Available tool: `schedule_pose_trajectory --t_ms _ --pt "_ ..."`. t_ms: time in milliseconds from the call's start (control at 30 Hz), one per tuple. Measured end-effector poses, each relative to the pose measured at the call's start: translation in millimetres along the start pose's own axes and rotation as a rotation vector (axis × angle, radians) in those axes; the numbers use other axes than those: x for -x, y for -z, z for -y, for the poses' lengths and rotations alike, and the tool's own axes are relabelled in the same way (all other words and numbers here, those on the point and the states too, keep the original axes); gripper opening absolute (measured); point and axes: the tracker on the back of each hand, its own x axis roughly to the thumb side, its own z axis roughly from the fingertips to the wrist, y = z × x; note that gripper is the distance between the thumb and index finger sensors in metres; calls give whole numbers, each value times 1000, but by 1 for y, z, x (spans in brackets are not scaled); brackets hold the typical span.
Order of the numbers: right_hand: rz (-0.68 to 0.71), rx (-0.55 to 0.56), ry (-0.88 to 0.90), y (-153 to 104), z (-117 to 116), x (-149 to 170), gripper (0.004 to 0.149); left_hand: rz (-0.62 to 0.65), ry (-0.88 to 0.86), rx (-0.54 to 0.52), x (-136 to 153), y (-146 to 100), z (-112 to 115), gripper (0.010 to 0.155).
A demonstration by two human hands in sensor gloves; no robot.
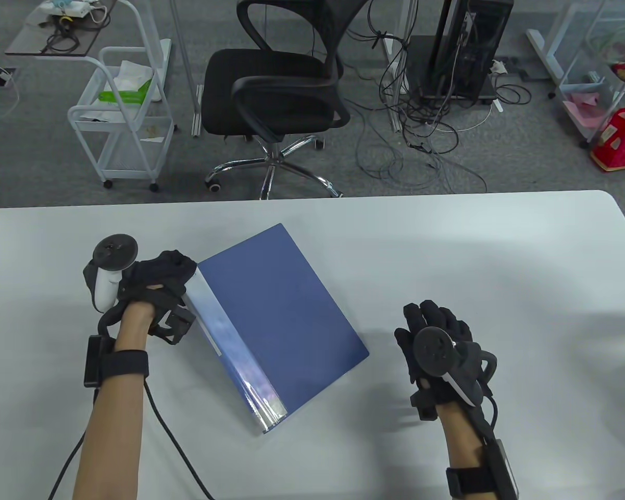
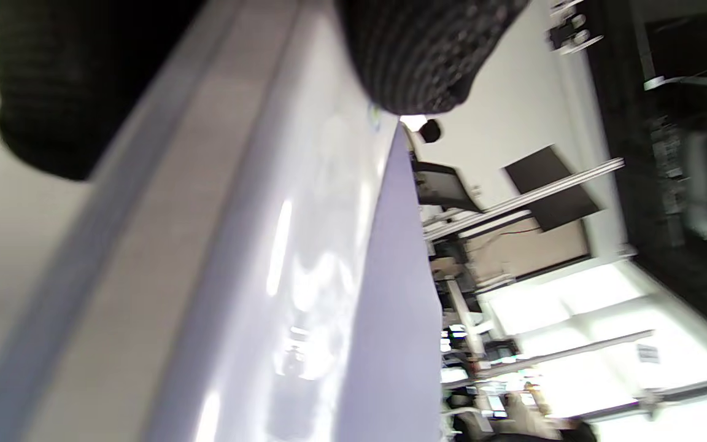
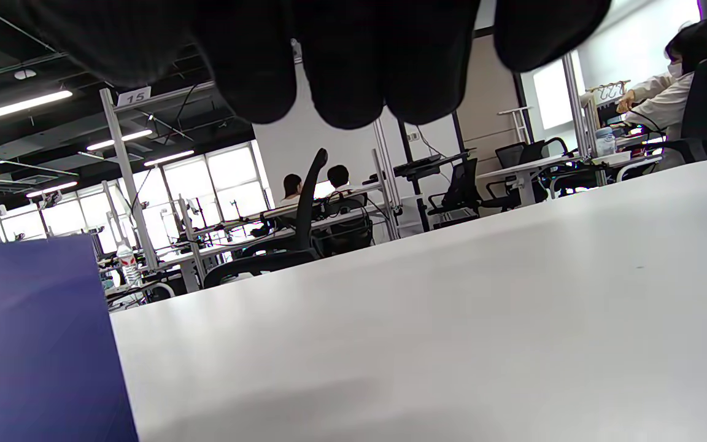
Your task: Pull newspapers from file folder
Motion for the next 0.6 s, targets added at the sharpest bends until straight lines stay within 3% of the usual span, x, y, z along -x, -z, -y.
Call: schedule_pose_trajectory --t_ms 100,267,433,600 --pt "-10 15 13 0 4 5 59 78 -61 -48 -33 -9 -10 38" --pt "-30 45 50 -1 12 12 59 169 -72 -33 -83 -23 -21 38" --pt "-49 70 77 -1 19 20 59 210 -82 69 -104 -27 -17 37" --pt "-66 74 88 0 21 26 59 245 -73 193 -103 -22 4 37"
